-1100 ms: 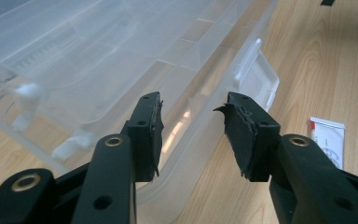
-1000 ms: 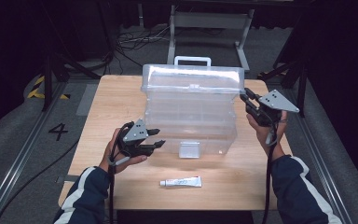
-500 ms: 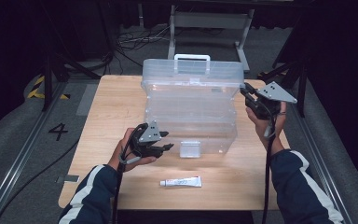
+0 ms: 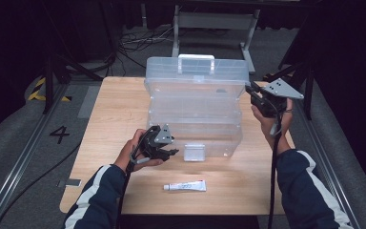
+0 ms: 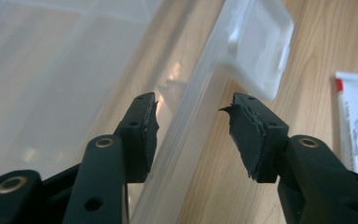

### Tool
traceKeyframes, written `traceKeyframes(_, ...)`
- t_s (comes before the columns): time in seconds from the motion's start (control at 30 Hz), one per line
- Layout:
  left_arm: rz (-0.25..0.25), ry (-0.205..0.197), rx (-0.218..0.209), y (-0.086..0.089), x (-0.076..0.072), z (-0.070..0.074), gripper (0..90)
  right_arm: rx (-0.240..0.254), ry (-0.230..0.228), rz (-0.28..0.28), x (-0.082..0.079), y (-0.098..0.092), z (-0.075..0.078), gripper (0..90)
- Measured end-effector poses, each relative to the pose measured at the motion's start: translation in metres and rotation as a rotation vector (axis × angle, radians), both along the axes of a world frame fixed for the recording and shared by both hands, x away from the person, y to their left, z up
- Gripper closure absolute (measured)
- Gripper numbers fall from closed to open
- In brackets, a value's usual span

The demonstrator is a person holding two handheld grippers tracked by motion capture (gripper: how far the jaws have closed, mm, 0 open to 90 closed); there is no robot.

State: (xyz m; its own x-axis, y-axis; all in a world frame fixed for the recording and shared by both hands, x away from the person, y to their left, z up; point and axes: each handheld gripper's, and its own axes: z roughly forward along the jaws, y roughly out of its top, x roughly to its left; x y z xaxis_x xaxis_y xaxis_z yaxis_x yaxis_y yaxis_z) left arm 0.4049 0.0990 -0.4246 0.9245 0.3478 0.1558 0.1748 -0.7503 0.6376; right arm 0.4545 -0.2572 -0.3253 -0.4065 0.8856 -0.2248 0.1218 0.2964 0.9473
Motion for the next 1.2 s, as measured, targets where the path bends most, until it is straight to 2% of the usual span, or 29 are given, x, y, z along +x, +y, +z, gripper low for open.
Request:
traceKeyframes(0.03,0.003,-0.001,0.014,-0.001,0.0,-0.001,55.4,0.0,-0.002,-0.002,0.001,0.0,0.001,79.8)
traceKeyframes(0.07,0.017,-0.03,0.032,-0.001,0.0,-0.002,57.5,-0.001,-0.006,-0.004,0.002,0.0,0.001,80.0)
traceKeyframes(0.13,0.026,-0.026,0.017,0.001,0.002,-0.001,66.1,0.005,-0.021,-0.015,0.003,0.001,0.0,80.4)
traceKeyframes(0.17,0.026,-0.026,0.017,0.001,0.002,-0.001,67.1,0.005,-0.021,-0.015,0.003,0.001,0.0,80.4)
traceKeyframes(0.23,0.015,-0.01,-0.001,0.005,0.004,-0.001,67.9,0.024,-0.041,-0.028,0.005,0.002,-0.003,81.1)
traceKeyframes(0.33,0.0,-0.006,0.017,0.005,0.005,0.0,68.8,0.029,-0.069,-0.039,0.01,0.003,-0.005,82.4)
traceKeyframes(0.47,-0.006,-0.014,0.019,0.006,0.005,0.0,69.8,0.027,-0.069,-0.047,0.017,0.004,-0.002,83.2)
traceKeyframes(0.7,0.005,-0.012,-0.037,0.009,0.004,-0.003,69.0,0.027,-0.102,-0.088,0.024,0.008,-0.003,84.7)
traceKeyframes(0.8,0.002,-0.012,-0.039,0.01,0.004,-0.003,69.2,0.032,-0.102,-0.091,0.026,0.008,-0.003,84.9)
traceKeyframes(0.87,0.001,-0.012,-0.036,0.009,0.004,-0.003,69.3,0.016,-0.106,-0.09,0.028,0.008,-0.003,85.3)
traceKeyframes(1.0,-0.014,-0.033,-0.012,0.005,0.003,-0.001,70.2,0.014,-0.098,-0.079,0.032,0.006,-0.001,85.3)
traceKeyframes(1.2,-0.025,-0.019,-0.039,0.01,0.005,-0.001,71.8,0.024,-0.079,-0.073,0.04,0.006,0.002,85.4)
